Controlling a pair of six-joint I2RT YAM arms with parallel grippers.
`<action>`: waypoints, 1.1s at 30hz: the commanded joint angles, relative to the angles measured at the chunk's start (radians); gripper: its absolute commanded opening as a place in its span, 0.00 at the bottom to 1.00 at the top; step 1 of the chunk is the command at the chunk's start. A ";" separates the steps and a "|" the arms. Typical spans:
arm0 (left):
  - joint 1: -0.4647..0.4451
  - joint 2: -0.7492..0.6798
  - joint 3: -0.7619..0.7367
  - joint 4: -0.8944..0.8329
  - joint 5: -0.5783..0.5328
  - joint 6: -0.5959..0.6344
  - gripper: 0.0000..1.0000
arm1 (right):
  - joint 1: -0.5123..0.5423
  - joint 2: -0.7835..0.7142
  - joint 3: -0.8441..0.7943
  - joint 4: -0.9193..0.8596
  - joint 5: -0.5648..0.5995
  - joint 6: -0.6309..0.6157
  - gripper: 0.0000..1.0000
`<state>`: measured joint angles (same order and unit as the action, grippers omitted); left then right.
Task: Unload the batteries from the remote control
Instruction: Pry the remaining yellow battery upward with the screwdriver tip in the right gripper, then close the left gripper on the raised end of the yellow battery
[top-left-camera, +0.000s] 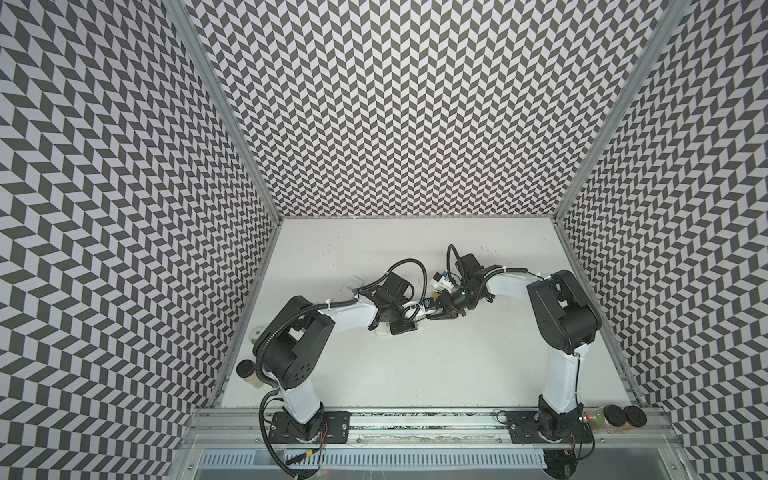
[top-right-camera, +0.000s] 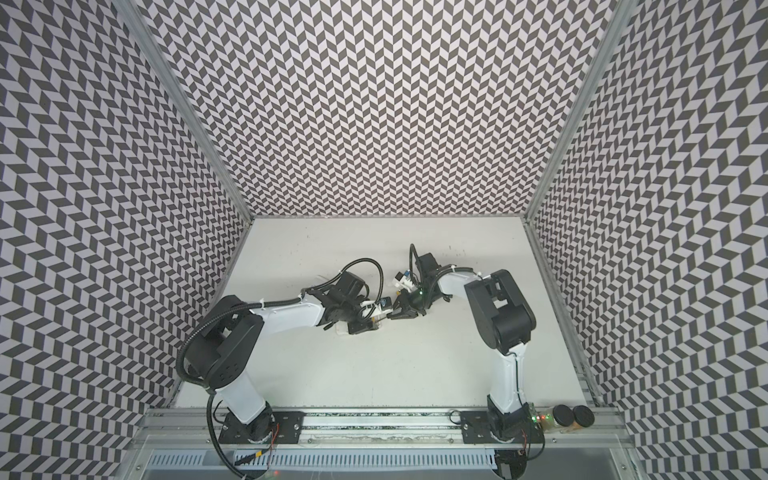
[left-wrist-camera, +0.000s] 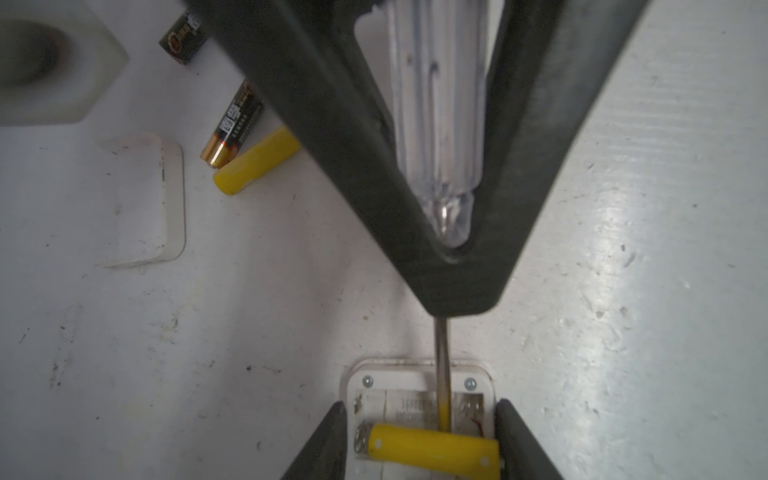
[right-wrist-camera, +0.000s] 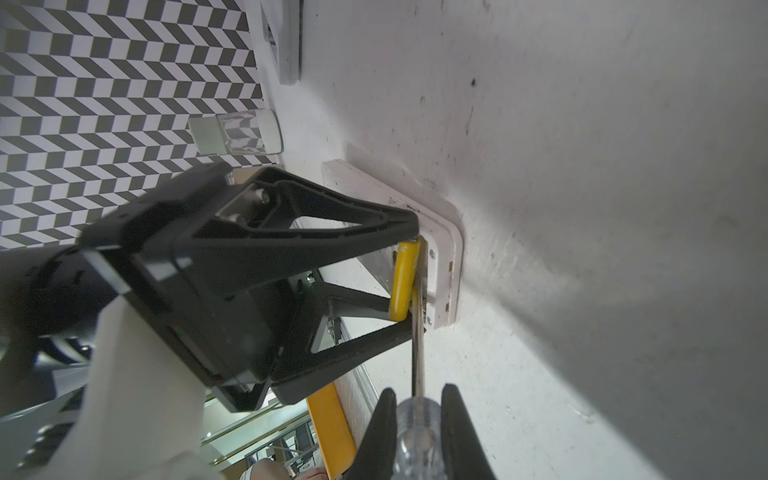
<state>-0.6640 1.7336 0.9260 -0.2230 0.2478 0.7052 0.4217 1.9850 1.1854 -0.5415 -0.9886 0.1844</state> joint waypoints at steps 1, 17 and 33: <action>-0.004 0.008 0.039 -0.042 -0.012 -0.010 0.42 | -0.004 -0.018 0.004 0.005 0.013 -0.004 0.00; 0.003 -0.030 0.112 -0.139 -0.059 -0.055 0.37 | -0.007 0.032 0.016 0.021 0.047 0.012 0.00; 0.004 -0.013 0.104 -0.090 -0.071 -0.028 0.47 | -0.009 0.054 0.031 0.019 0.061 0.014 0.00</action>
<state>-0.6605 1.7279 1.0199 -0.3344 0.1680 0.6601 0.4156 2.0087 1.2057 -0.5369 -0.9863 0.2001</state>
